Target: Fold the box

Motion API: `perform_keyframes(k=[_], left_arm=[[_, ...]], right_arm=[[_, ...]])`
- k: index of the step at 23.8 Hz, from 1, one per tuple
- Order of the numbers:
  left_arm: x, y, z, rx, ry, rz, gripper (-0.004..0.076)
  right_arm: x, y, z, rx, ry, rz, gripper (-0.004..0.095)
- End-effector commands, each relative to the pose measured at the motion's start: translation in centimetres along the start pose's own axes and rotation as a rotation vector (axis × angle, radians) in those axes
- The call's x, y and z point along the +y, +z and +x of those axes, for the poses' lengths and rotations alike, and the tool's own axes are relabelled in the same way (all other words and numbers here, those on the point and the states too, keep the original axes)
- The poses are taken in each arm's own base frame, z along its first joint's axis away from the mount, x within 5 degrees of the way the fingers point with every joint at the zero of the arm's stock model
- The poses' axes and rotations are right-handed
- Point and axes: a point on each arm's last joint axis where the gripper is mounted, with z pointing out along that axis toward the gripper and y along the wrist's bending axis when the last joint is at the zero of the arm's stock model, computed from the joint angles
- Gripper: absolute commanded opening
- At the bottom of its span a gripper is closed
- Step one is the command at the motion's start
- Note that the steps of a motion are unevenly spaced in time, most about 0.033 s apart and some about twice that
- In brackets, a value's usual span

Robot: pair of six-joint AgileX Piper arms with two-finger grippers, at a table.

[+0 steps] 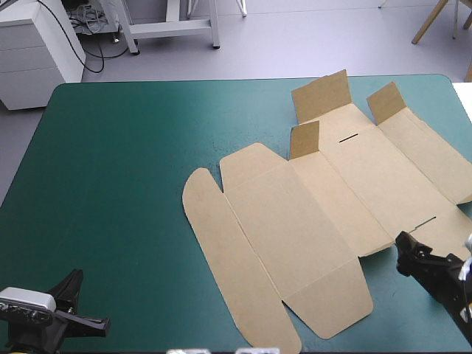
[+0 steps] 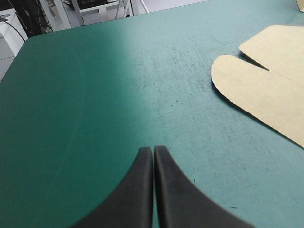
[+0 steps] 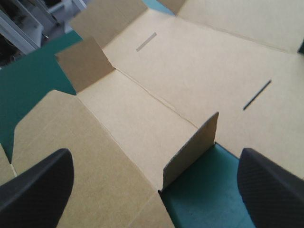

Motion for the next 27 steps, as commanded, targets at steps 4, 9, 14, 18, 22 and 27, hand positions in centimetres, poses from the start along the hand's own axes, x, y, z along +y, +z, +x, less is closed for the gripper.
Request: perform_keyframes(k=[4,9,14,18,22,27], left_arm=[[0.1,-0.2,-1.2,-0.081,-0.014,-0.003,-0.0010],[0.1,-0.2,-1.2,-0.081,-0.014,-0.003,-0.0010],[0.1,-0.2,-1.2,-0.081,-0.014,-0.003,-0.0010],[0.1,-0.2,-1.2,-0.081,-0.014,-0.003,-0.0010],[0.1,-0.2,-1.2,-0.081,-0.014,-0.003,-0.0010],[0.1,-0.2,-1.2,-0.081,-0.014,-0.003,-0.0010]], right_arm=[[1.2,6.6,-2.4,0.246,0.261,0.164,0.0854],[0.7,10.3,-1.9,0.383,0.533,0.369,0.0854],[0.7,14.4,-1.3,0.445,0.598,0.400,0.0854],[0.9,16.2,-0.8,0.498,0.600,0.380,0.0854],[0.5,16.6,-0.5,0.508,0.573,0.426,0.0789],[-0.2,16.4,-0.6,0.526,0.608,0.465,0.0169]])
